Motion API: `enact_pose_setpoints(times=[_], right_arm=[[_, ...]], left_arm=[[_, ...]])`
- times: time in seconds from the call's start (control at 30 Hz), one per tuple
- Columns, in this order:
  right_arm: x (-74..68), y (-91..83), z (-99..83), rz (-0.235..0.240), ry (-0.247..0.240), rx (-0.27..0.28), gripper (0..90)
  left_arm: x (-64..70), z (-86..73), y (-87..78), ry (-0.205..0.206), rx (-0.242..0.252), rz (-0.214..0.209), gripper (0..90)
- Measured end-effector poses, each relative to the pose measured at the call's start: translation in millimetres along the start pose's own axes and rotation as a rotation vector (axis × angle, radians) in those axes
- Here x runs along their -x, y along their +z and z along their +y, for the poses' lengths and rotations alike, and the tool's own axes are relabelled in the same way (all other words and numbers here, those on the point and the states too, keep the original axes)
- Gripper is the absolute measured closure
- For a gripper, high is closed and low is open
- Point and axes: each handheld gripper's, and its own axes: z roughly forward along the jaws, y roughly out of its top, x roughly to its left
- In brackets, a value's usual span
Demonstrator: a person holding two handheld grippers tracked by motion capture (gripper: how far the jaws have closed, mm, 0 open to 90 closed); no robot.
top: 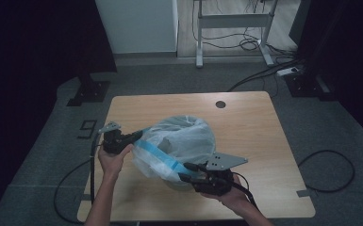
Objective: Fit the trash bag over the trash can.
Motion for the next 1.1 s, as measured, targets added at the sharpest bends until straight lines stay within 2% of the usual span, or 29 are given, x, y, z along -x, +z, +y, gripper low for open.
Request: enact_pose_setpoints(times=[0.13,0.23,0.33,0.47,0.53,0.57,0.6,0.77,0.93,1.1], right_arm=[[-6.0,-2.2,-1.3,0.010,-0.024,0.025,76.6],[-9.4,-2.7,-2.6,0.013,-0.042,0.029,79.9],[-12.3,-1.0,-5.8,0.008,-0.067,0.025,88.9],[-14.5,-1.1,-9.5,0.018,-0.095,0.034,89.2],[-22.1,1.2,-16.6,0.023,-0.140,0.018,89.2],[-22.1,1.2,-16.6,0.023,-0.140,0.018,89.2],[-26.9,3.8,-22.0,0.018,-0.171,0.005,89.2],[-29.1,10.7,-32.6,0.013,-0.183,-0.023,89.2],[-22.0,22.3,-50.1,-0.027,-0.192,-0.065,89.2],[-18.0,29.6,-61.7,-0.043,-0.192,-0.103,89.2]], left_arm=[[1.1,0.9,-0.2,0.001,0.000,0.002,88.3],[1.3,1.2,-0.1,0.002,0.001,0.002,88.2],[1.9,1.5,-0.2,0.002,0.001,0.004,88.2],[2.4,1.0,-0.6,0.003,0.004,0.002,88.1],[2.3,0.9,-0.8,0.003,0.004,-0.002,87.5],[2.5,0.9,-0.9,0.004,0.006,-0.003,87.5],[3.2,1.1,-1.3,0.006,0.006,-0.005,87.3],[4.3,-0.3,-2.1,0.013,0.005,-0.009,87.0],[3.1,-3.7,-2.9,0.013,-0.004,-0.008,86.3],[-1.2,-7.2,-3.6,0.001,-0.013,-0.003,86.2]])
